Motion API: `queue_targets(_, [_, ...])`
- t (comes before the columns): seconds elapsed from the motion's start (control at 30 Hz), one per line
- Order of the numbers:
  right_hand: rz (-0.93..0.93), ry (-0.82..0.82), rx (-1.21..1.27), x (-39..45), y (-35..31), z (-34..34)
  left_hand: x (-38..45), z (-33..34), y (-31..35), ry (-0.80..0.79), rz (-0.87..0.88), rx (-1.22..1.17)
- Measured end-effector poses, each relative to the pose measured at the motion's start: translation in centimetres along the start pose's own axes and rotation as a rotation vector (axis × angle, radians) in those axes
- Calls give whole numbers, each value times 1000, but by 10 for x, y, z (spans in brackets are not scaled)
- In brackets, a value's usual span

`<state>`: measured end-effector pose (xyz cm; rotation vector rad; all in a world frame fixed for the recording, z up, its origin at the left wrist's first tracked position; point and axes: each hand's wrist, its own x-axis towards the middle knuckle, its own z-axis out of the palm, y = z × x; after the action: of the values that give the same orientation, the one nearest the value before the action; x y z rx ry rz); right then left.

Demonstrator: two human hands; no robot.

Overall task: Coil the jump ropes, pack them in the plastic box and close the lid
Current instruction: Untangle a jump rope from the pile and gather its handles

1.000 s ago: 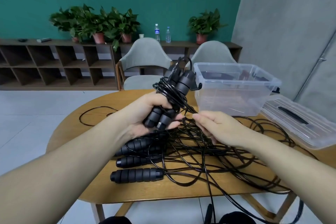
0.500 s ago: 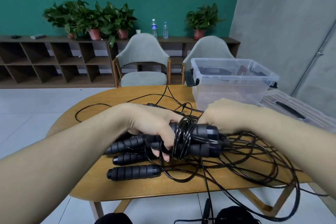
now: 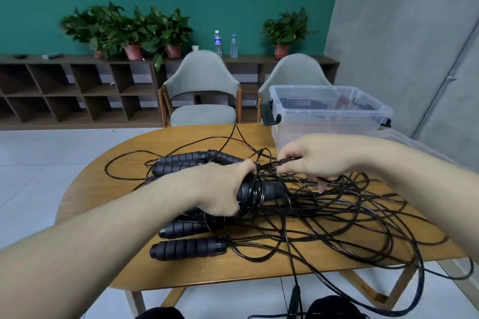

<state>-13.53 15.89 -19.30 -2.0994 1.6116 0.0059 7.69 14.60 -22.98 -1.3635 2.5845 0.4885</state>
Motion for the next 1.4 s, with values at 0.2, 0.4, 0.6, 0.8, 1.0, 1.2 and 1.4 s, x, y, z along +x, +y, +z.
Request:
queue_targets(0.2, [-22, 210, 269, -9, -12, 20, 5, 8, -3, 284, -60, -130])
queue_targets(0.4, [5, 378, 272, -16, -20, 32, 12, 17, -7, 467, -70, -305])
queue_targets(0.6, [-118, 707, 201, -17, -28, 66, 14, 22, -3, 523, -37, -711])
queue_targets(0.8, [-225, 904, 678, -13, -33, 90, 11, 24, 13, 324, -34, -1332])
queue_targets(1.0, [-190, 871, 1174, -9, -25, 87, 11, 32, 19, 217, 9, -1639])
queue_targets(1.2, [-77, 875, 1331, -10, -10, 90, 11, 33, 4, 333, 10, -1560])
queue_targets(1.4, [-136, 947, 728, -14, -24, 86, 7, 46, 7, 401, 14, -1239])
